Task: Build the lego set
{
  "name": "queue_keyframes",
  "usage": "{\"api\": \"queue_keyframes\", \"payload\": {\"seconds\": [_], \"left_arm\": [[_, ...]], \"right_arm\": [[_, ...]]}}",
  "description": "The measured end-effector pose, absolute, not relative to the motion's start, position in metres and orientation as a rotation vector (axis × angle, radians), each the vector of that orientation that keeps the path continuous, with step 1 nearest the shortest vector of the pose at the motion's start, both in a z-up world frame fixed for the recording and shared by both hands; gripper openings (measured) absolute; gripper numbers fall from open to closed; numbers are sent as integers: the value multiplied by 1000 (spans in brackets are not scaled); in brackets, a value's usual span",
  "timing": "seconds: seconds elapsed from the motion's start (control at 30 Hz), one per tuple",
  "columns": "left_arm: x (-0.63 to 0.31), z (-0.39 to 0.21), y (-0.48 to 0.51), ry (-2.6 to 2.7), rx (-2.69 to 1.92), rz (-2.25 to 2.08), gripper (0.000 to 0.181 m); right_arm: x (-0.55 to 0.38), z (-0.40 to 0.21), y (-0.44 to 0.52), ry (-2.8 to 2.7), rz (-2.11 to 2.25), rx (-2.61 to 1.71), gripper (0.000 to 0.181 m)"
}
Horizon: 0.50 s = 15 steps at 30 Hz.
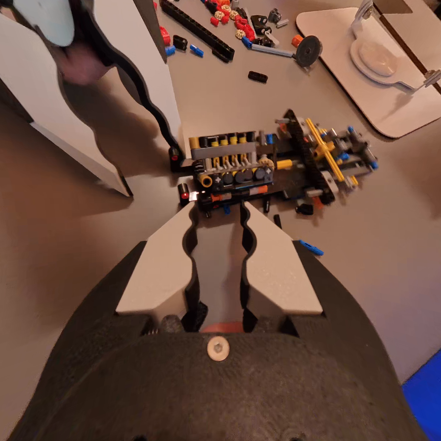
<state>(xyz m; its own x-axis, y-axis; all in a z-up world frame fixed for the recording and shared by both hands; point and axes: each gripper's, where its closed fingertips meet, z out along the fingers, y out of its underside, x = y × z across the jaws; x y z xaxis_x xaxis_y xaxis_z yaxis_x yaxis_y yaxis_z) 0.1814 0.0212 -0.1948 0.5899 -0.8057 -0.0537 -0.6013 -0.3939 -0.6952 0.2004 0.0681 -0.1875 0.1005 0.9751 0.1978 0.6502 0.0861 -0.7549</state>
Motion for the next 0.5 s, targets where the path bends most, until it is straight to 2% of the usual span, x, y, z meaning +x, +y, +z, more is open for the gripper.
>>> {"api": "queue_keyframes", "payload": {"seconds": [0.13, 0.5], "left_arm": [[181, -190, 19, 1115, -2120, -407, 46], [150, -168, 50, 1202, -2015, -243, 56]], "right_arm": [[213, -184, 73, -1625, 559, -1636, 41], [213, -187, 79, -1696, 551, -1594, 38]]}}
